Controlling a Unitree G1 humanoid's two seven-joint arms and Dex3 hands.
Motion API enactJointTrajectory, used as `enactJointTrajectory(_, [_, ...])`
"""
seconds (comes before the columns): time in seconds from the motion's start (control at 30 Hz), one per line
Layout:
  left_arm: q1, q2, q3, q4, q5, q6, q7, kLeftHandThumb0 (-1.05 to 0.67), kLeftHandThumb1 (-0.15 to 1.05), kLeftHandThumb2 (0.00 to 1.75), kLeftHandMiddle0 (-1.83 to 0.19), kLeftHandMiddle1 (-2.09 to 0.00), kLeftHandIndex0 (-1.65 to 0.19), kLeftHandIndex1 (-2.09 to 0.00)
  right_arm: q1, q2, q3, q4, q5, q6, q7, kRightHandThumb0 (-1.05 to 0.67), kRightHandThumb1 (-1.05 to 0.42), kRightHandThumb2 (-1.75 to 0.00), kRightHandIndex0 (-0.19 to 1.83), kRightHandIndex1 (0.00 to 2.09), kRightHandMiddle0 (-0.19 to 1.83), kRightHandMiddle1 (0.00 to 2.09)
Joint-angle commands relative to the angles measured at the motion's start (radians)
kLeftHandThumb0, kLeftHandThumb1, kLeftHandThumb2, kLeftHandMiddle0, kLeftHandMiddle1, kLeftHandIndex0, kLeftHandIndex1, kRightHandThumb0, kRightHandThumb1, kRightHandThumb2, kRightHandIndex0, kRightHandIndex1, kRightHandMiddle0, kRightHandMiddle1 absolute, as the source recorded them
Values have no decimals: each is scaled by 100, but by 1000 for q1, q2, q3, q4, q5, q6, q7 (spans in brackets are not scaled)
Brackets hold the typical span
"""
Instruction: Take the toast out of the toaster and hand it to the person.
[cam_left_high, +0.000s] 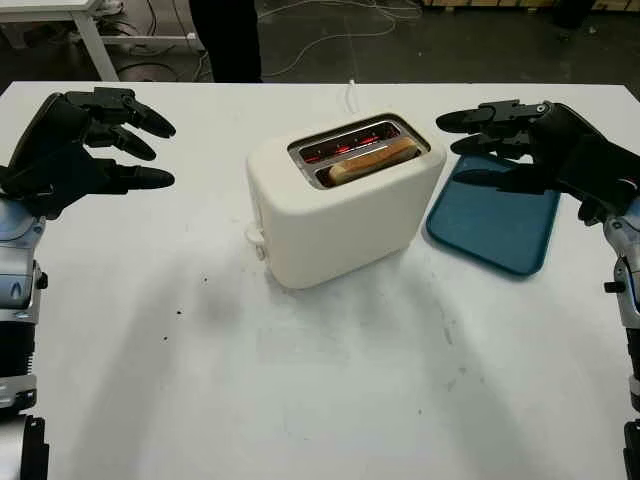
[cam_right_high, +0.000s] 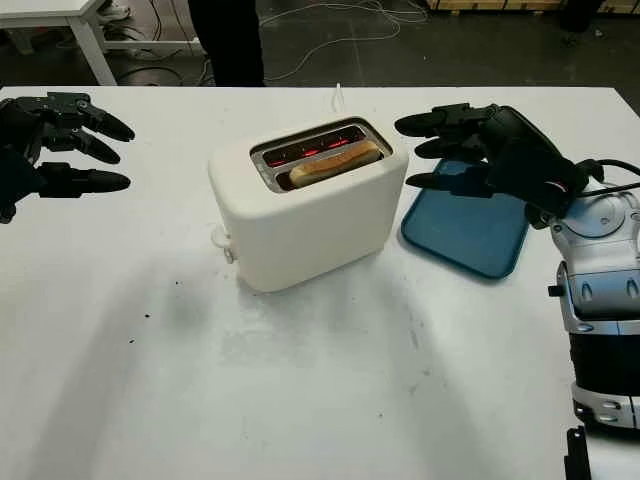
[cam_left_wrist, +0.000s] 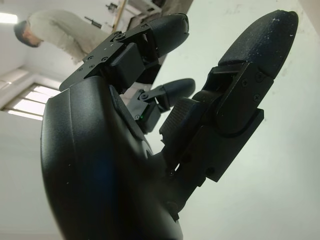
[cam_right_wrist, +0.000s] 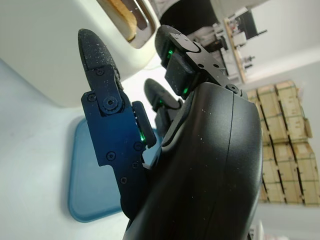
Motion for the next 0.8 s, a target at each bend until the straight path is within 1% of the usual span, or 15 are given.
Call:
enactJointTrajectory(0.0, [0,1,4,-1,-10,1,6,-105,62,0,-74,-91,-76,-76,-1,0,4,-11,-5,0,-2,-54,-83,0,39,48,61,0])
enactJointTrajectory(0.23, [-4,-2,5,6,-16,-9,4,-105,61,0,-74,-90,-76,-75,-5,0,0,-4,7,-3,6,-53,-83,0,40,48,62,0])
enactJointTrajectory(0.33, [-4,3,0,4,-5,-5,6,-105,61,0,-74,-90,-76,-75,-9,3,-1,-11,14,21,7,-53,-83,0,39,47,61,0])
enactJointTrajectory(0.57, [-5,2,3,-2,-13,7,1,-105,61,0,-74,-89,-76,-74,-10,4,1,-7,16,15,3,-53,-83,0,39,48,61,0])
enactJointTrajectory(0.77, [-6,-1,2,2,-11,-6,6,-105,61,0,-75,-90,-77,-75,-9,7,-2,-1,18,9,-1,-54,-83,0,39,48,61,0])
